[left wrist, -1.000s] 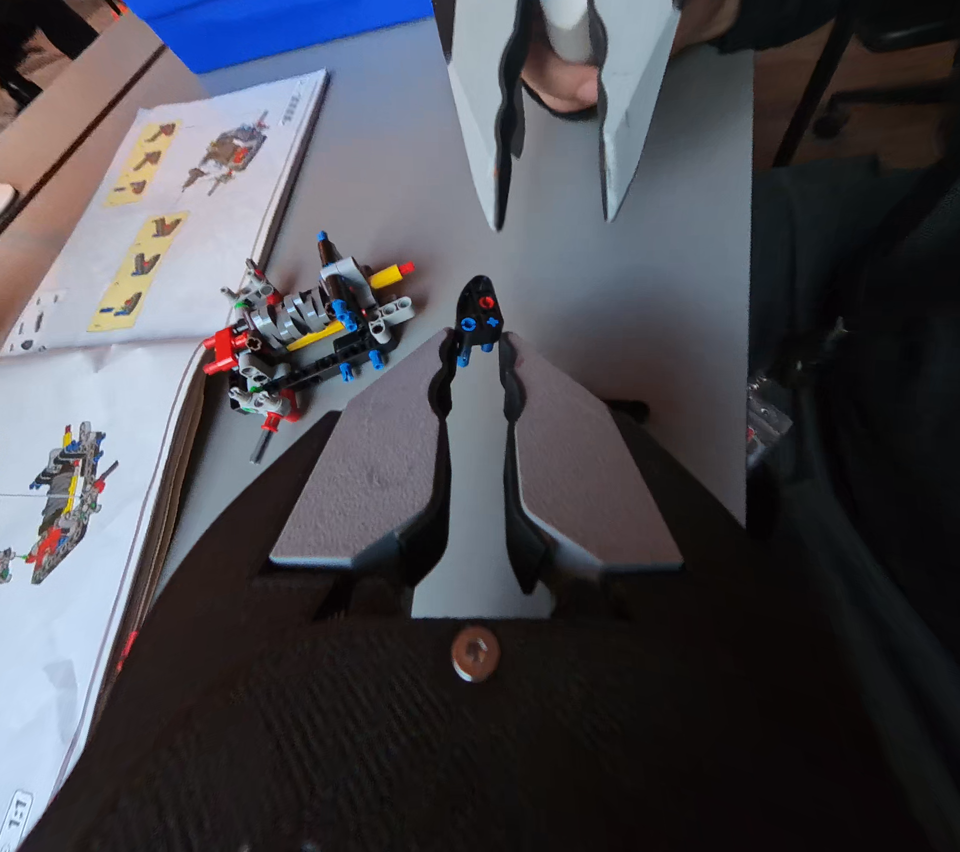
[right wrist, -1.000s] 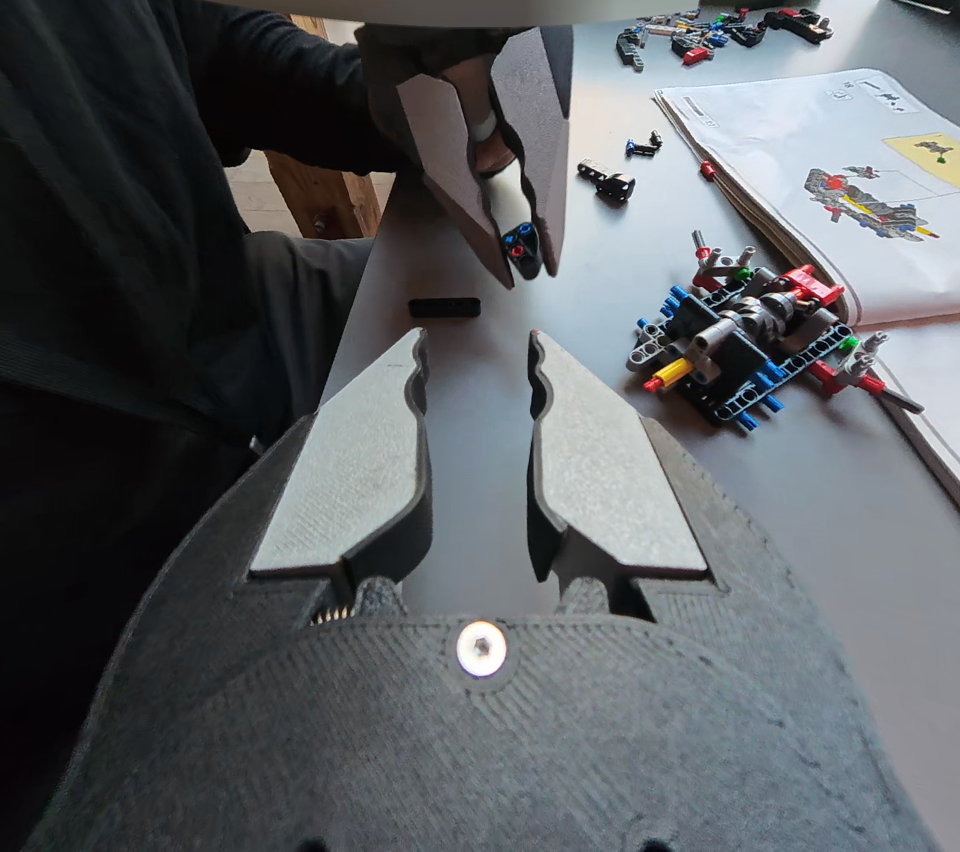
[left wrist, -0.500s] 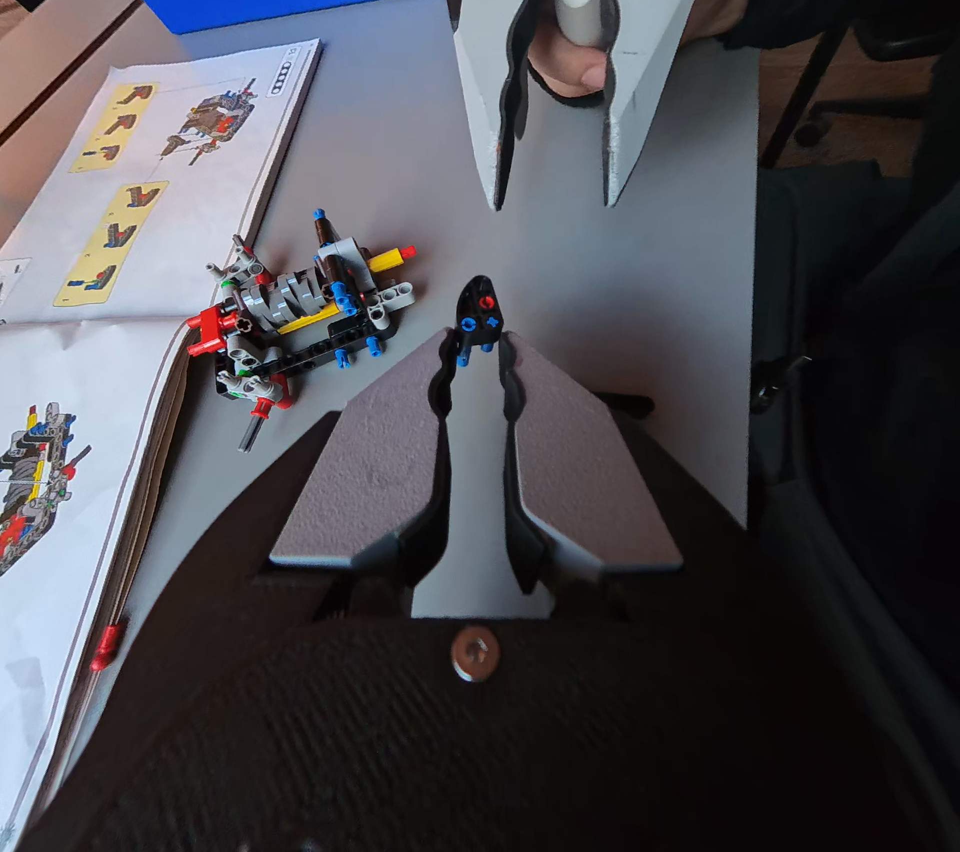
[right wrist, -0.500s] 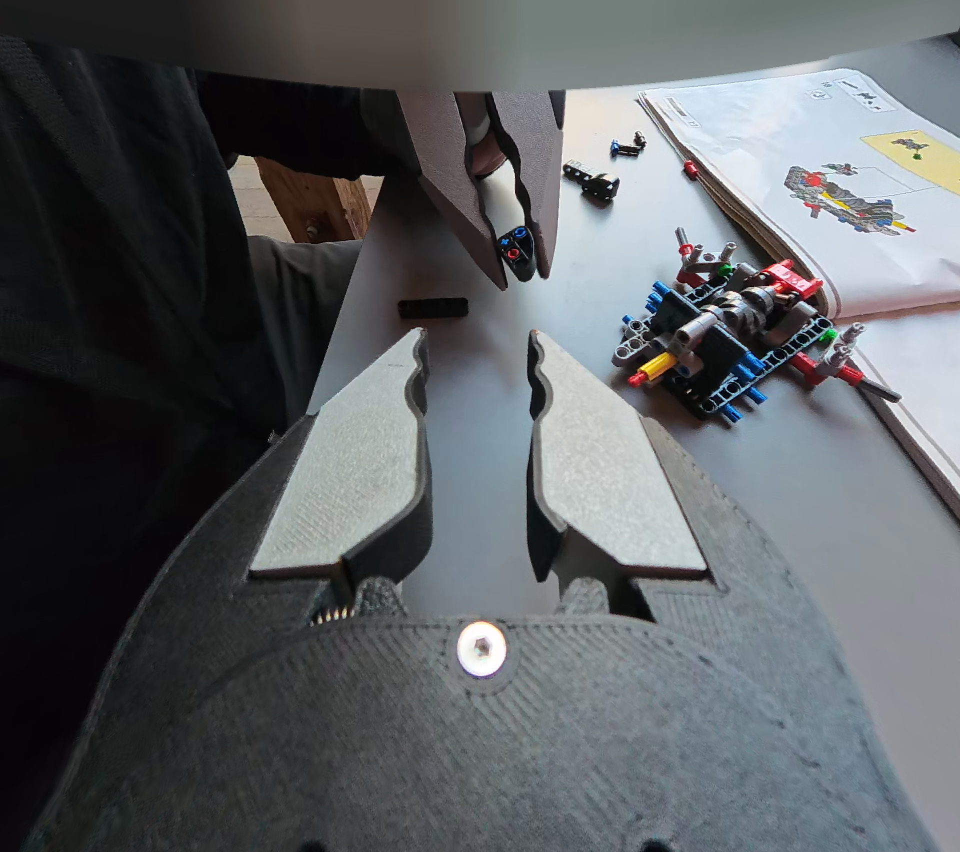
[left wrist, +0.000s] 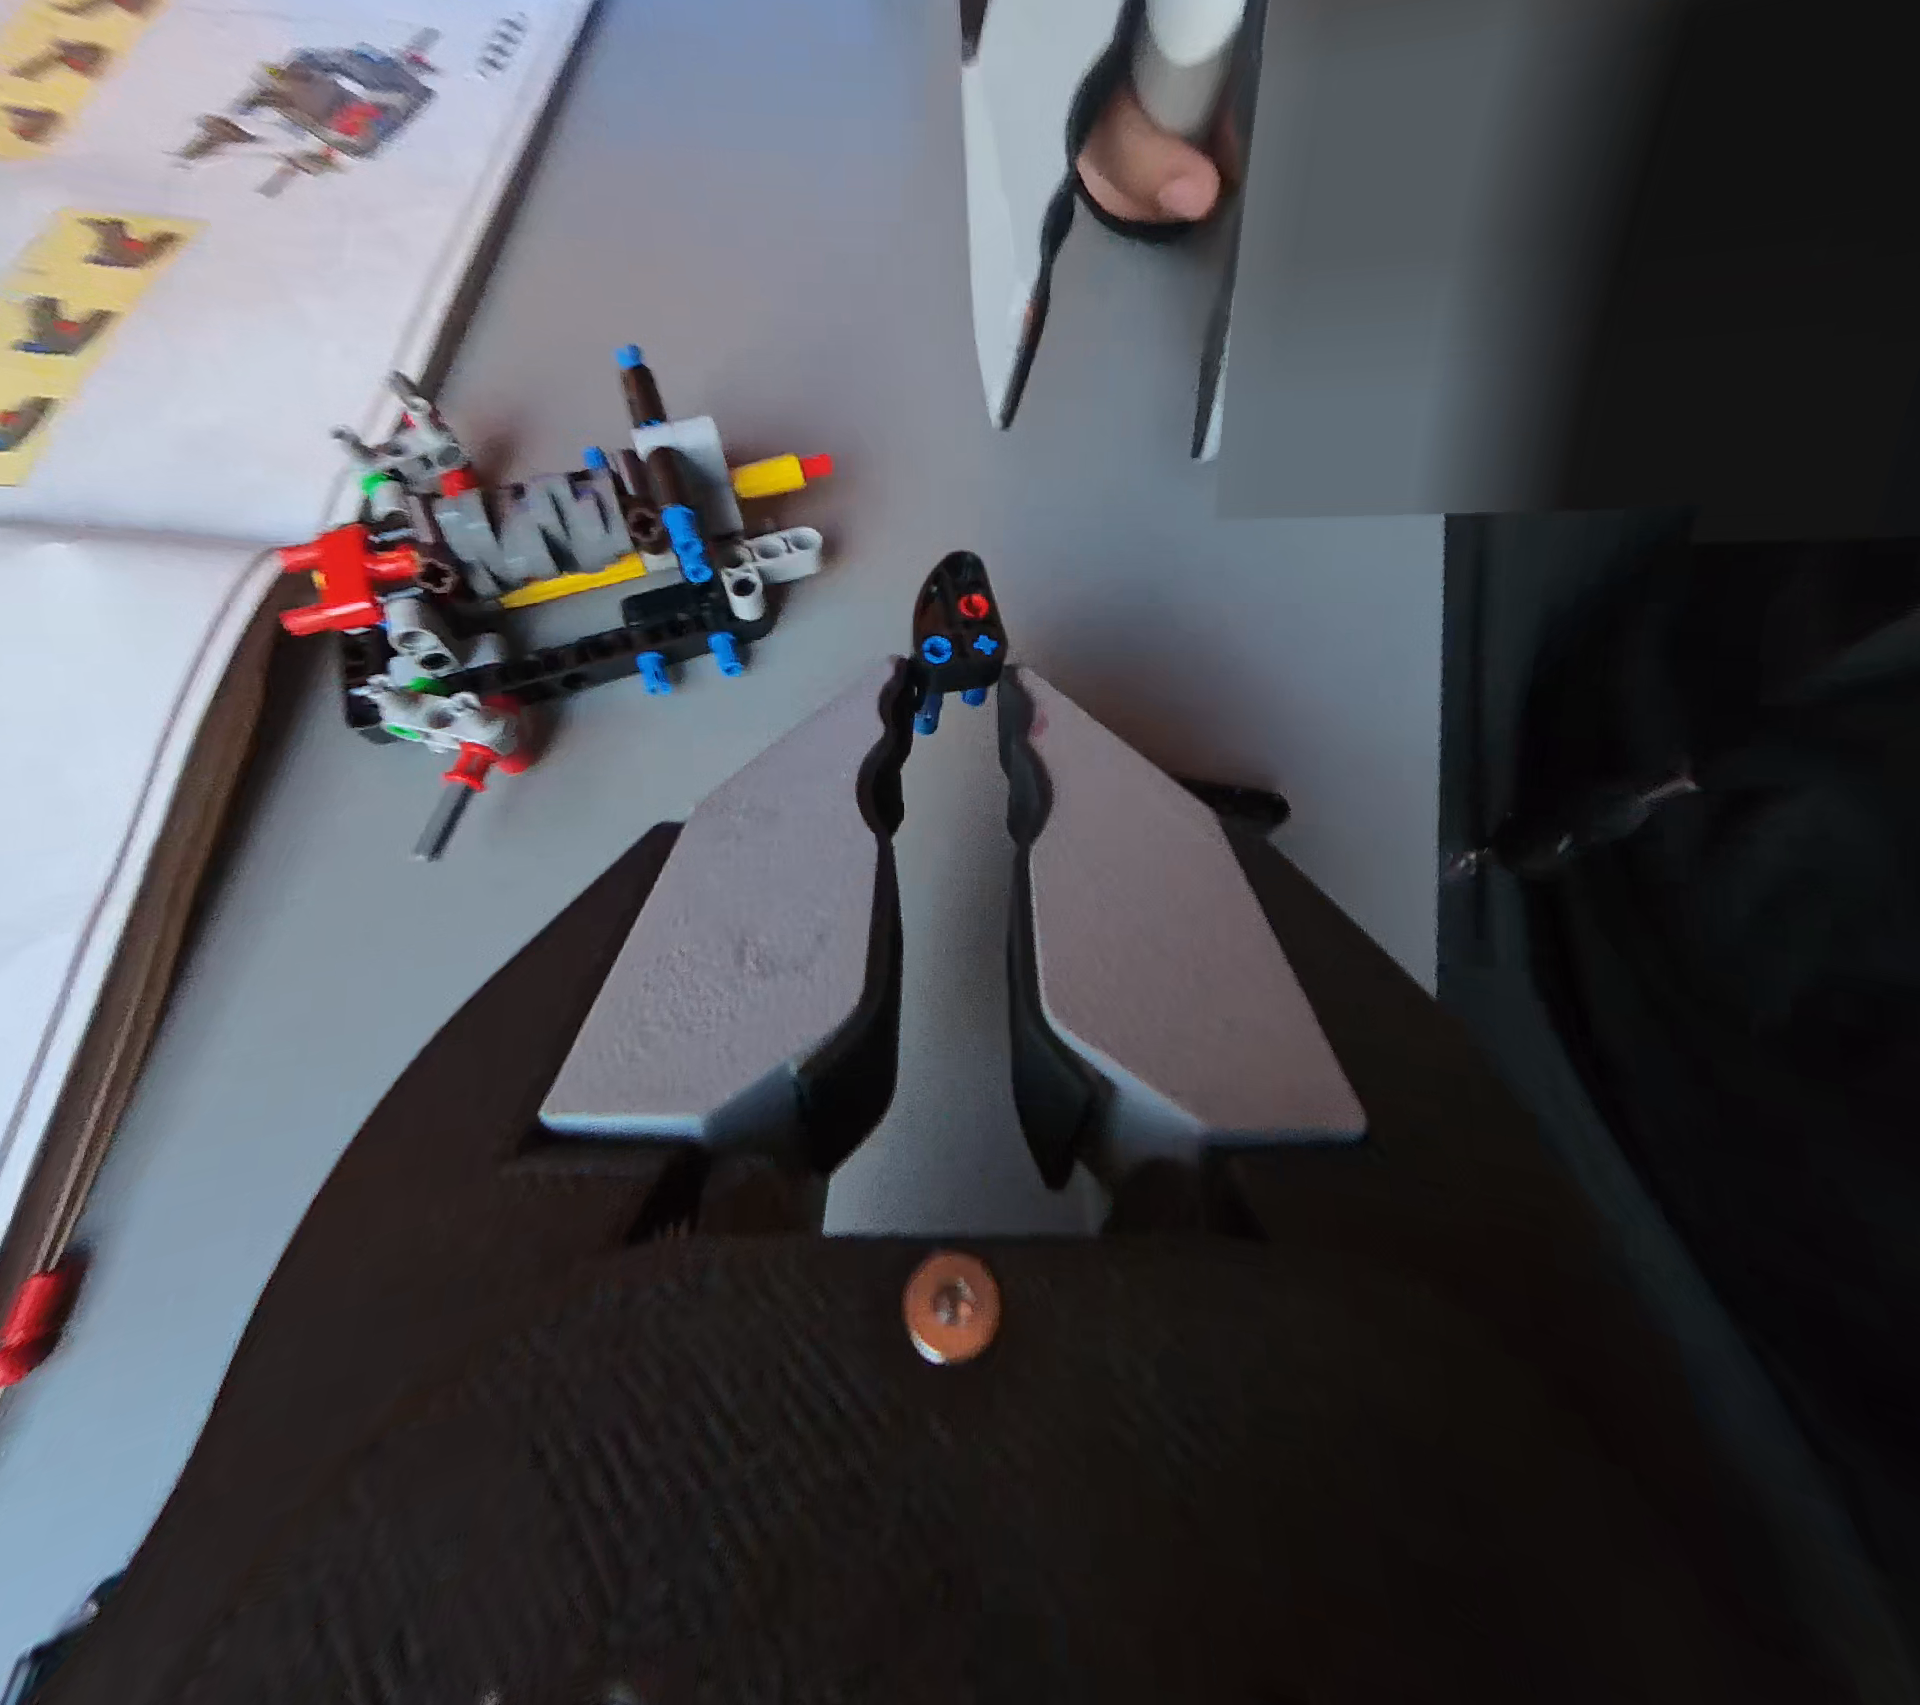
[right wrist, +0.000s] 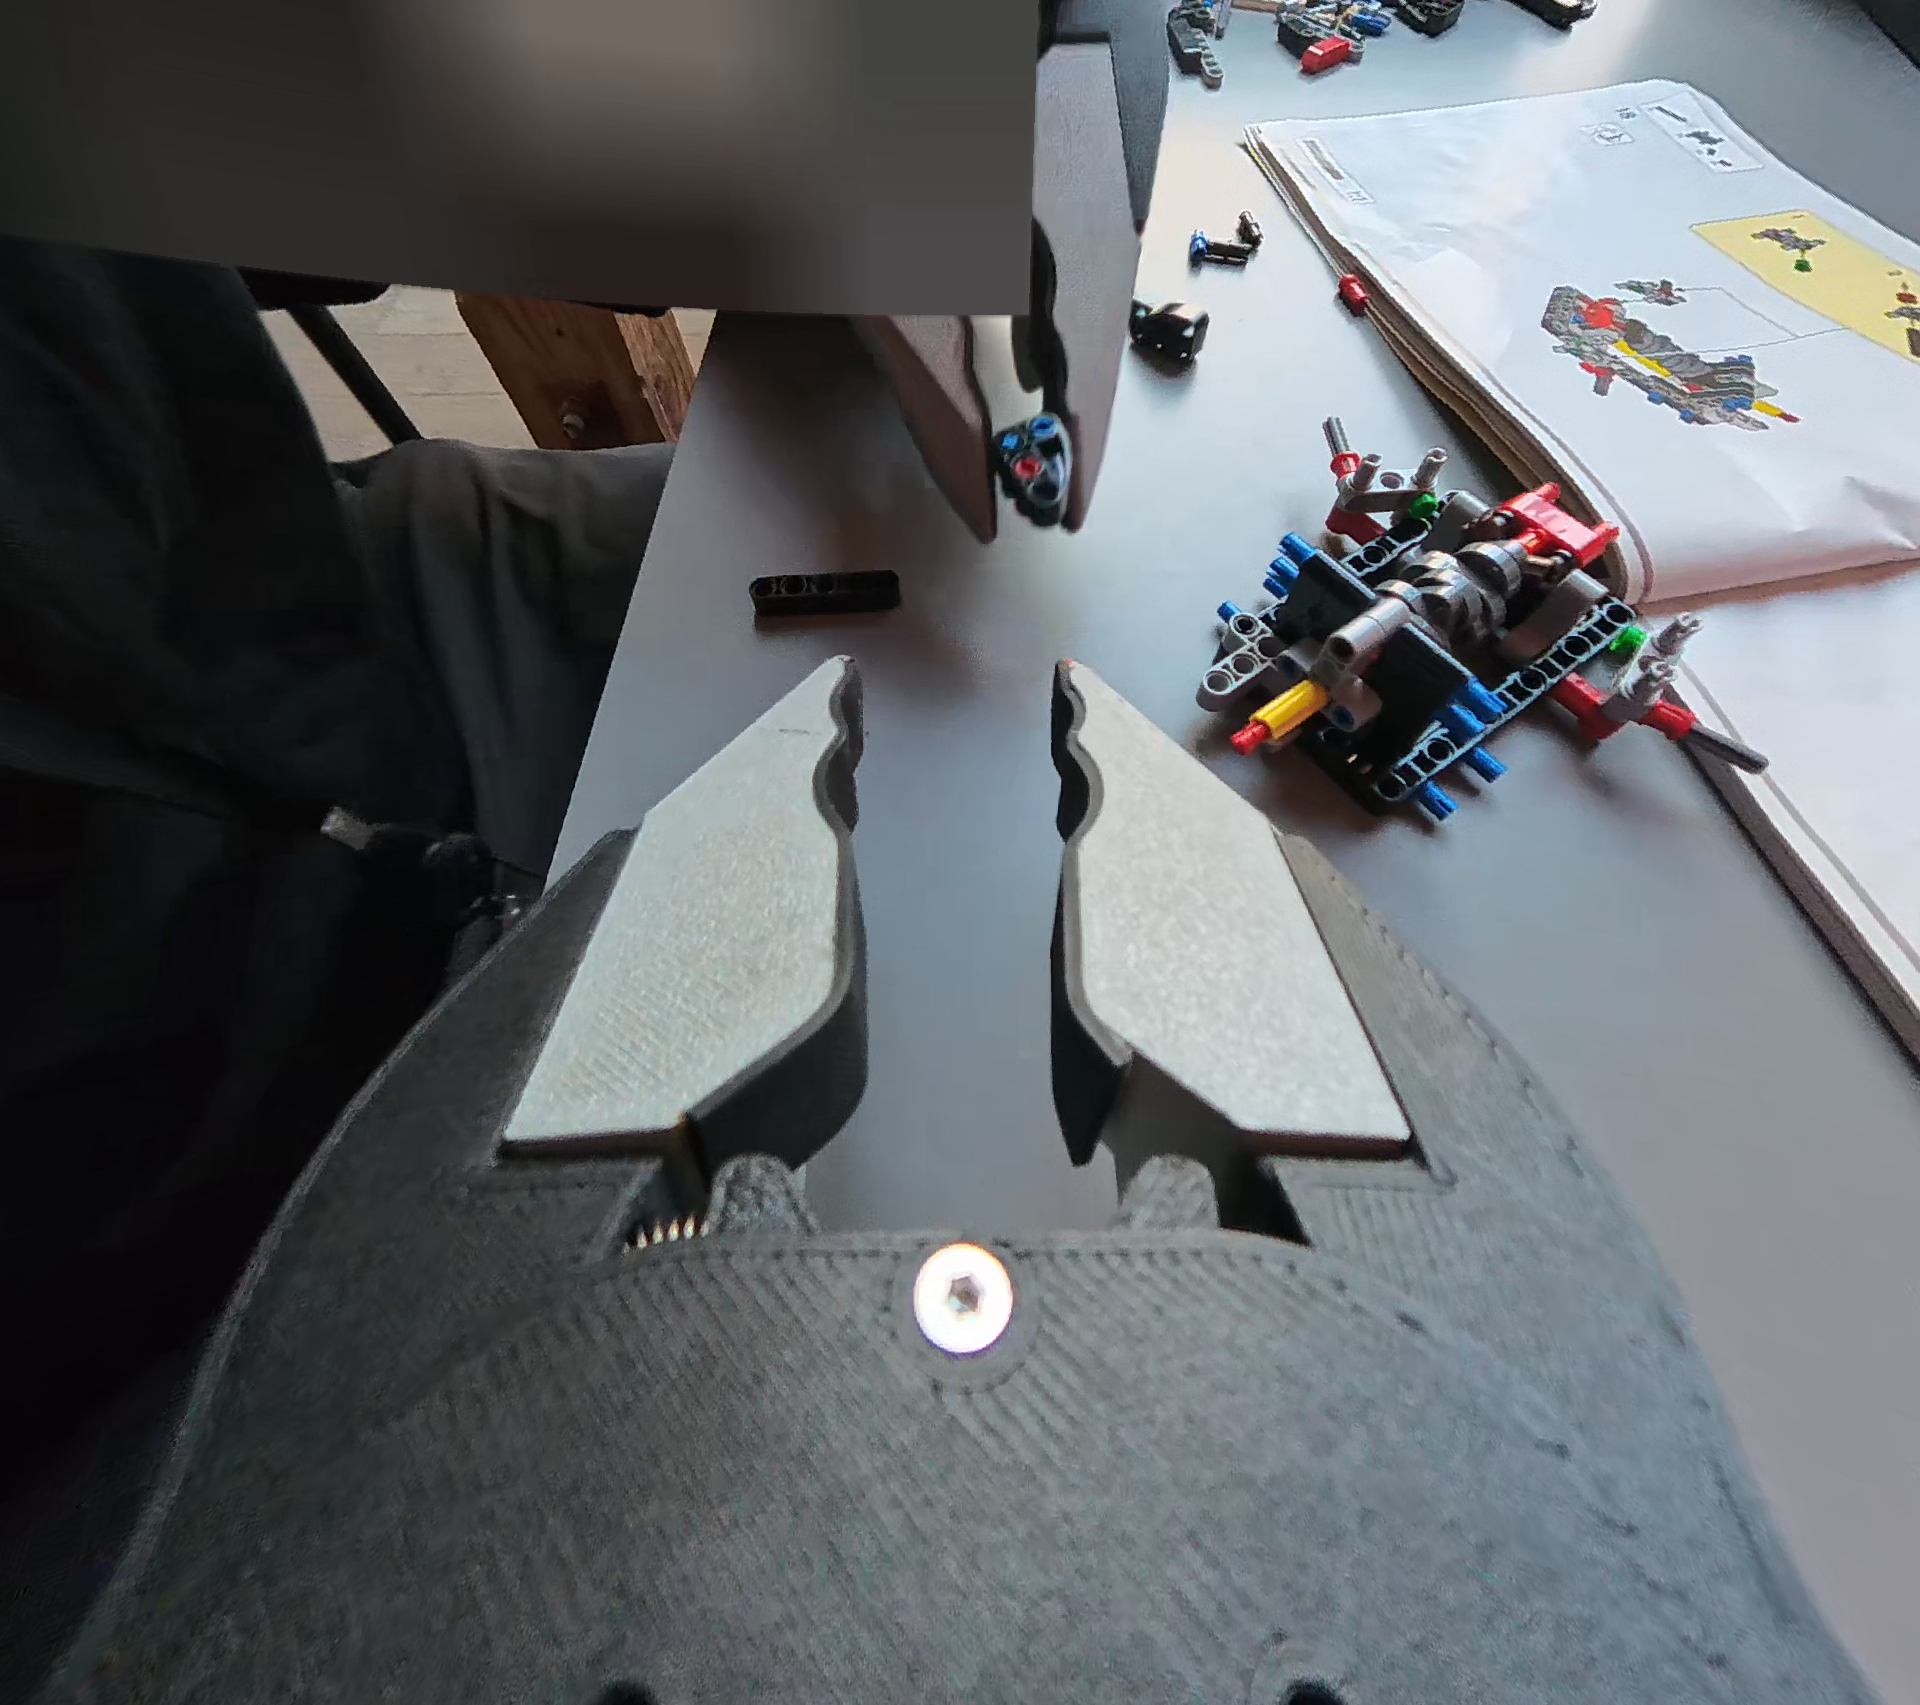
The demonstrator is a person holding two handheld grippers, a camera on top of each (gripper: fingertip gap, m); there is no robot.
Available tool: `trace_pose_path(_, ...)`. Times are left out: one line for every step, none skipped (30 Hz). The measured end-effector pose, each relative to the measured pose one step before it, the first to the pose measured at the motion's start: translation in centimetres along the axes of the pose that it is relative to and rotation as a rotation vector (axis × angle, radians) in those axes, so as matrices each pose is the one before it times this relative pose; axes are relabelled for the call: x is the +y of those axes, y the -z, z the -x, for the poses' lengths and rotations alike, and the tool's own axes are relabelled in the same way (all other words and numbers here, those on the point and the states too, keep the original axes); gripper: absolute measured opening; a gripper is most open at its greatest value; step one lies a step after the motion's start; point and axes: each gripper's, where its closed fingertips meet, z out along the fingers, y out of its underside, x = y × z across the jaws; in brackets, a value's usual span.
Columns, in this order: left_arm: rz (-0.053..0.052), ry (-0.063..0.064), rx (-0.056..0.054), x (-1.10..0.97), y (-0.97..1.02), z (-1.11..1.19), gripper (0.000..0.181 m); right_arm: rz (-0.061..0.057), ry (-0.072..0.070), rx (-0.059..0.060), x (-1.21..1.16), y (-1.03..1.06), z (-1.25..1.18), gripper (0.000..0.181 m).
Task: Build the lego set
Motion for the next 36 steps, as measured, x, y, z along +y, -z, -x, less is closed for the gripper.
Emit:
trace_pose_path(0.0265, -0.0069, 0.0122, 0.313, -0.27, -0.276, 0.013, -0.0023, 0.0075, 0.0069, -0.12, -0.131, -0.055, 0.034)
trace_pose_path(0.0148, -0.0132, 0.0155, 0.146, -0.195, -0.403, 0.013, -0.0106, 0.0099, 0.0055, -0.266, -0.157, -0.024, 0.033)
trace_pose_path(0.0083, -0.0154, 0.0083, 0.061, -0.144, -0.327, 0.013, -0.0158, 0.0106, 0.0027, -0.395, -0.193, -0.011, 0.031)
trace_pose_path(0.0064, -0.0166, 0.0029, 0.036, -0.112, -0.237, 0.013, -0.0164, 0.009, 0.0006, -0.448, -0.278, -0.047, 0.03)
trace_pose_path(0.0067, -0.014, 0.0006, 0.047, -0.109, -0.17, 0.013, -0.0094, 0.0046, -0.0047, -0.407, -0.374, -0.029, 0.03)
trace_pose_path(0.0072, -0.0099, 0.0023, 0.071, -0.092, -0.136, 0.013, -0.0056, 0.0042, -0.0135, -0.424, -0.423, 0.044, 0.03)
trace_pose_path(0.0043, -0.0064, 0.0083, 0.025, -0.066, -0.182, 0.013, -0.0021, 0.0086, -0.0166, -0.356, -0.463, 0.079, 0.03)
trace_pose_path(-0.0022, -0.0045, 0.0115, -0.047, -0.021, -0.221, 0.013, 0.01, 0.0133, -0.0086, -0.127, -0.44, -0.034, 0.028)
trace_pose_path(-0.0071, -0.0044, 0.0114, -0.11, 0.035, -0.22, 0.013, 0.0189, 0.019, -0.0062, 0.072, -0.386, -0.035, 0.026)
trace_pose_path(-0.01, -0.0049, 0.0088, -0.149, 0.068, -0.201, 0.013, 0.0158, 0.0194, -0.0047, 0.109, -0.315, 0.022, 0.026)
trace_pose_path(-0.008, -0.005, 0.0032, -0.108, 0.051, -0.105, 0.013, 0.0062, 0.016, -0.0106, 0.042, -0.268, 0.174, 0.026)
trace_pose_path(-0.0021, -0.0055, -0.0007, -0.033, 0.031, -0.045, 0.013, 0.0078, 0.0079, -0.0127, 0.109, -0.251, 0.225, 0.025)
trace_pose_path(0.0006, -0.0074, 0.0043, -0.001, -0.01, -0.142, 0.013, 0.0132, 0.0026, -0.0031, 0.178, -0.201, 0.096, 0.024)
trace_pose_path(0.001, -0.0072, 0.0017, -0.004, -0.036, -0.117, 0.013, 0.0099, 0.0049, -0.0034, 0.155, -0.169, 0.1, 0.025)
trace_pose_path(0.0059, -0.0052, -0.0079, 0.063, -0.051, 0.034, 0.013, 0.0036, 0.0051, -0.0073, 0.061, -0.133, 0.163, 0.02)
trace_pose_path(0.0056, -0.0035, -0.0029, 0.069, -0.057, 0.005, 0.013, 0.0033, 0.0044, -0.0056, 0.06, -0.11, 0.122, 0.018)
trace_pose_path(0.003, -0.0034, 0.0019, 0.032, -0.024, -0.07, 0.013, 0.0058, 0.0026, -0.002, 0.086, -0.112, 0.06, 0.019)
trace_pose_path(0.0028, -0.0015, -0.0022, 0.047, -0.002, -0.008, 0.013, 0.0036, 0.0003, 0.0004, 0.054, -0.07, 0.008, 0.019)
trace_pose_path(0.0013, -0.0015, -0.0006, 0.027, 0.005, -0.025, 0.013, 0.0002, 0.0014, -0.0015, 0.005, -0.012, 0.038, 0.019)
trace_pose_path(-0.0011, -0.0008, 0.0026, -0.018, 0.006, -0.057, 0.013, -0.0013, 0.0023, -0.0015, -0.013, 0.006, 0.042, 0.019)
trace_pose_path(-0.003, 0.0017, 0.0029, -0.026, 0.034, -0.033, 0.013, -0.0021, 0.0032, 0.0017, -0.03, 0.016, 0.017, 0.019)
trace_pose_path(-0.0038, 0.0029, 0.0054, -0.042, 0.037, -0.045, 0.013, -0.0021, 0.0043, 0.0005, -0.042, -0.001, 0.057, 0.019)
trace_pose_path(-0.0024, 0.0044, 0.0067, -0.024, 0.03, -0.057, 0.013, -0.0008, 0.0043, -0.0008, -0.014, -0.017, 0.061, 0.02)
trace_pose_path(-0.0014, 0.0042, 0.0047, -0.012, 0.017, -0.018, 0.013, 0.0004, 0.0023, 0.004, -0.006, -0.01, -0.034, 0.02)
trace_pose_path(0.0003, 0.0021, 0.0013, 0.009, 0.009, 0.007, 0.013, 0.0018, 0.0017, 0.0048, 0.018, -0.013, -0.036, 0.019)
trace_pose_path(0.0018, 0.0003, -0.0009, 0.02, -0.011, 0.01, 0.013, 0.0024, 0.0018, 0.0024, 0.026, -0.012, -0.011, 0.019)
trace_pose_path(0.002, -0.0014, -0.0029, 0.024, -0.009, 0.028, 0.013, 0.0026, 0.0007, 0.0021, 0.031, -0.01, -0.022, 0.019)
trace_pose_path(0.0009, -0.0017, -0.0046, 0.01, -0.013, 0.04, 0.013, 0.0024, -0.0001, 0.0029, 0.025, 0.005, -0.023, 0.019)
trace_pose_path(-0.0015, -0.0005, -0.0056, -0.016, 0.014, 0.059, 0.013, 0.0006, -0.0009, 0.0047, -0.021, 0.015, -0.05, 0.018)
trace_pose_path(-0.0035, 0.0012, -0.0041, -0.047, 0.029, 0.073, 0.013, -0.0038, -0.003, 0.0037, -0.073, 0.037, -0.056, 0.017)
trace_pose_path(-0.0015, 0.0034, -0.0065, -0.013, 0.033, 0.126, 0.013, -0.0074, -0.006, 0.0012, -0.145, 0.088, -0.051, 0.014)
trace_pose_path(-0.0062, 0.0014, -0.0028, -0.088, 0.005, 0.089, 0.014, -0.0142, -0.0103, 0.0007, -0.22, 0.113, -0.07, 0.013)
trace_pose_path(-0.0101, 0.0002, -0.0018, -0.144, 0.063, 0.042, 0.014, -0.0098, -0.0134, -0.0043, -0.128, 0.089, -0.047, 0.012)
trace_pose_path(-0.0047, 0.0008, -0.0057, -0.065, 0.038, 0.082, 0.013, -0.0075, -0.0156, -0.0082, -0.055, 0.032, -0.027, 0.013)
trace_pose_path(0.0006, 0.0008, 0.0006, 0.014, -0.006, -0.001, 0.013, -0.0022, -0.0146, -0.0093, 0.022, -0.003, 0.012, 0.013)
trace_pose_path(0.0034, 0.0015, 0.0017, 0.041, -0.022, -0.005, 0.013, 0.0013, -0.007, -0.005, 0.057, -0.013, 0.013, 0.013)
